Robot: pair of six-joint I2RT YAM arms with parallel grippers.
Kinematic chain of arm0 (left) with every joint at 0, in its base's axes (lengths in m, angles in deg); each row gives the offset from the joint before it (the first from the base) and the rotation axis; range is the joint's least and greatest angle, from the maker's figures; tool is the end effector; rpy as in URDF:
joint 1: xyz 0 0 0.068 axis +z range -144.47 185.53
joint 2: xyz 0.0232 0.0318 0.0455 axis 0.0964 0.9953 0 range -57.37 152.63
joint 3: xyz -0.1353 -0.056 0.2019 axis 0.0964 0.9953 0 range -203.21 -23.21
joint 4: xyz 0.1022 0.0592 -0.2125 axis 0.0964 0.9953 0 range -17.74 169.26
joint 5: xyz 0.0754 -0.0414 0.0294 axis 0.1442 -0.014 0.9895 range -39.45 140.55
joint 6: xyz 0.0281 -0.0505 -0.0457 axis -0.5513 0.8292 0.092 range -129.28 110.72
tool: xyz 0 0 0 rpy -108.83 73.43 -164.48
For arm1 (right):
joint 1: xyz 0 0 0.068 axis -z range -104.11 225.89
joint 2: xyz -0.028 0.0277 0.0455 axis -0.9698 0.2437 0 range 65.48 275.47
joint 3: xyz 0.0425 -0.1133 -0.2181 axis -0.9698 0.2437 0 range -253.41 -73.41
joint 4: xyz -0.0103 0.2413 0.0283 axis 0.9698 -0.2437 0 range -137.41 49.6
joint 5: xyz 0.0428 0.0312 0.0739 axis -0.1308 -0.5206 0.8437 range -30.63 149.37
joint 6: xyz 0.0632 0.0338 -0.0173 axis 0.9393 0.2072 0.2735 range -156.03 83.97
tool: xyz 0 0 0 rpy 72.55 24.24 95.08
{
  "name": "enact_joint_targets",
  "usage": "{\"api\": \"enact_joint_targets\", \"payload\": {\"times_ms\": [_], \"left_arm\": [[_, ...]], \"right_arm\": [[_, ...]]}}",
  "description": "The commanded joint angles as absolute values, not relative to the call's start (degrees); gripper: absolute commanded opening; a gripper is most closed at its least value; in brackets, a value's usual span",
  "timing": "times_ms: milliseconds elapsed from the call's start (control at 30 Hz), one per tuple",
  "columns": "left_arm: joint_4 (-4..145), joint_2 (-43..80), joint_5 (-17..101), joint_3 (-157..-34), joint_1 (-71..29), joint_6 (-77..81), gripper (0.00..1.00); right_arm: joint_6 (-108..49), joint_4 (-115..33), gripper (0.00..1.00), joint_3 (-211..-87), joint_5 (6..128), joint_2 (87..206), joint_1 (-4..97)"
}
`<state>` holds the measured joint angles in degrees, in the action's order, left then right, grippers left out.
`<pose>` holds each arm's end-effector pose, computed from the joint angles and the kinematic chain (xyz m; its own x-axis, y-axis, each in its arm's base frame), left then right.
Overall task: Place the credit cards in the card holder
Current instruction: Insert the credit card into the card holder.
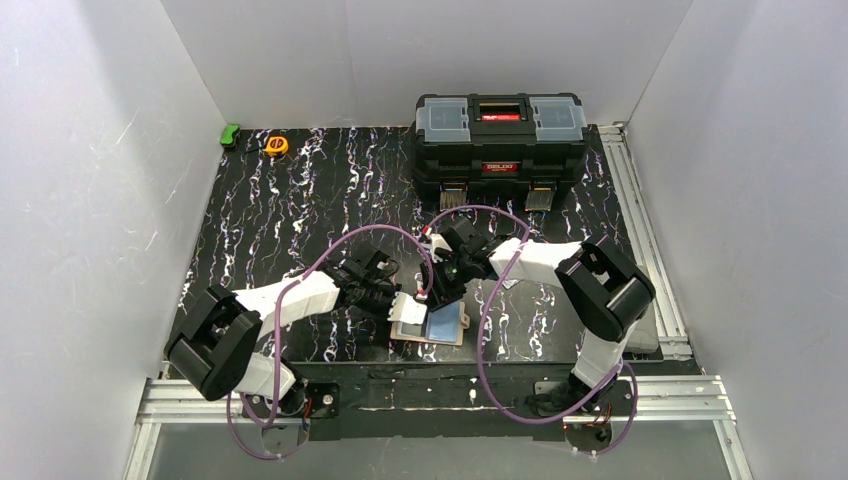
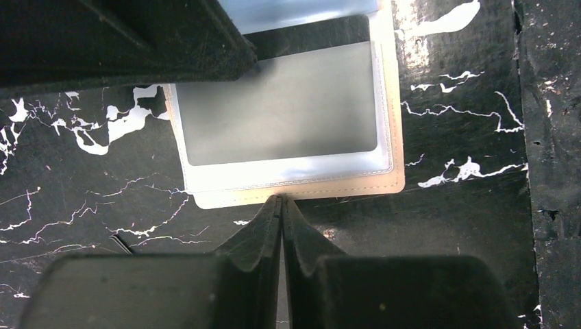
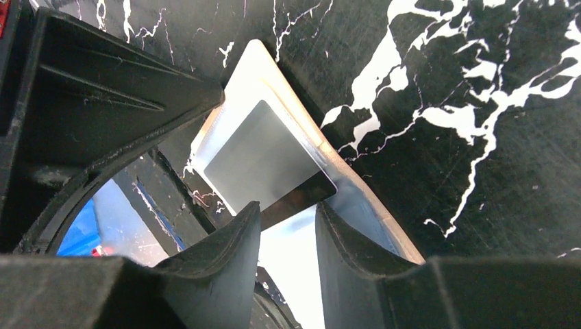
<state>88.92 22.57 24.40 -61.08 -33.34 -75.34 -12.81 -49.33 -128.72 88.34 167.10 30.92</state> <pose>0.1797 -0.1798 0.1326 0.4076 0.7252 -0.5549 0.9091 -0.2650 0.3215 0.2198 0.2617 0.1217 -0.8550 -0.3665 -0.3670 -0.5186 0.6185 0.5904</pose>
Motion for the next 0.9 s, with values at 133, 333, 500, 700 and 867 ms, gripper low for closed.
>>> {"api": "enact_joint_targets", "payload": {"times_ms": [133, 333, 500, 700, 867], "left_arm": [[89.9, 23.3, 24.6, -59.1, -34.1, -75.9, 0.00], [89.6, 23.5, 24.4, -59.1, -34.3, -75.9, 0.00], [89.5, 23.2, 24.7, -59.2, -34.3, -75.5, 0.00], [89.6, 22.4, 25.2, -59.1, -34.2, -75.3, 0.00], [89.7, 21.7, 25.2, -58.8, -34.2, -75.1, 0.00]], "right_arm": [[-13.0, -49.0, 0.40, -132.4, 89.8, 169.4, 31.1], [-13.2, -48.9, 0.38, -132.9, 91.3, 170.0, 30.8], [-14.5, -49.6, 0.37, -132.2, 93.9, 168.7, 30.8], [-15.8, -51.1, 0.38, -130.2, 96.8, 166.2, 30.8], [-16.1, -51.5, 0.37, -129.2, 98.7, 166.3, 30.8]]}}
